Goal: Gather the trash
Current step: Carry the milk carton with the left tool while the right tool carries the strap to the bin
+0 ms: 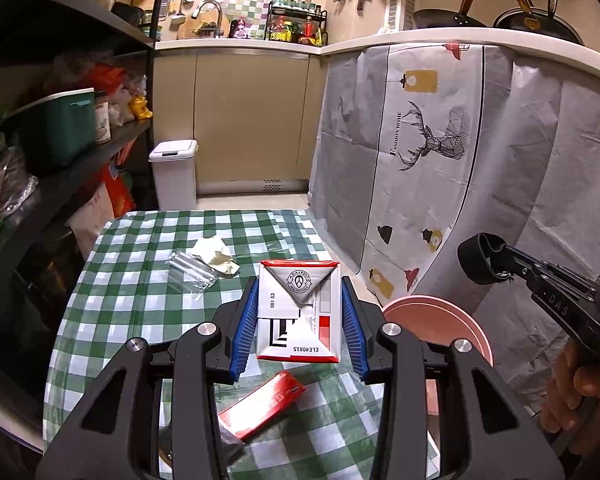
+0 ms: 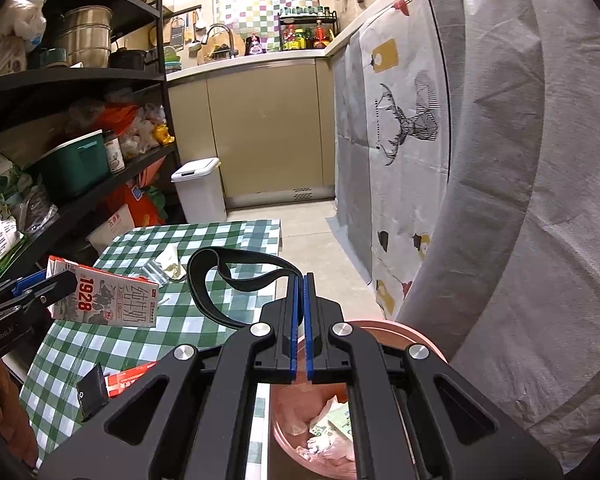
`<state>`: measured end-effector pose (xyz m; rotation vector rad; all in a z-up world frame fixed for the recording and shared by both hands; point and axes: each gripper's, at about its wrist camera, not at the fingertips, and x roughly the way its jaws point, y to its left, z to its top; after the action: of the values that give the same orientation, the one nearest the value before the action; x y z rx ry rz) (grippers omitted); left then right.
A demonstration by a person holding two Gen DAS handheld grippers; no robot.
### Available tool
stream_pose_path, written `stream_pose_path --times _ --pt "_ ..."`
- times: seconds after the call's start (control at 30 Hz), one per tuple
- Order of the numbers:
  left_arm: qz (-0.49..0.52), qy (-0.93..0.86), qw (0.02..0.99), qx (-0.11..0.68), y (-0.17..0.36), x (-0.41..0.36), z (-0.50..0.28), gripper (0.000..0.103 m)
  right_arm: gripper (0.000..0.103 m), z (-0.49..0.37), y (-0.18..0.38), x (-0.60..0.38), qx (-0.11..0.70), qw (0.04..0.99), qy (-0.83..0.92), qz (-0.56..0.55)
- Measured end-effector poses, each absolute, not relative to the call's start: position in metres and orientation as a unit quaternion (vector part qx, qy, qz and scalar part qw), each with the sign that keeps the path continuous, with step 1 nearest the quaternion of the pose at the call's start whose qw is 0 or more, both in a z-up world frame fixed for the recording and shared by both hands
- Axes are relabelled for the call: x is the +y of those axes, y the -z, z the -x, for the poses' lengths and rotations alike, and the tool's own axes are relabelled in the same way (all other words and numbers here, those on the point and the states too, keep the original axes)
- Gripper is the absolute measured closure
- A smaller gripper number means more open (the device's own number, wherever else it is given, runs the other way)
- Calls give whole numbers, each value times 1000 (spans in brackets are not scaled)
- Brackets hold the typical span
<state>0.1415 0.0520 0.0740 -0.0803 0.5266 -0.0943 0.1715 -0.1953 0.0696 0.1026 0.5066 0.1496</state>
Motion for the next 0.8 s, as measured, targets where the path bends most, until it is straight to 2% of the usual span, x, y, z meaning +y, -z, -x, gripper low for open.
stream_pose_path --times 0.8 --pt "32 78 962 258 -66 -5 -167 64 100 -183 -64 -232 250 966 -30 -65"
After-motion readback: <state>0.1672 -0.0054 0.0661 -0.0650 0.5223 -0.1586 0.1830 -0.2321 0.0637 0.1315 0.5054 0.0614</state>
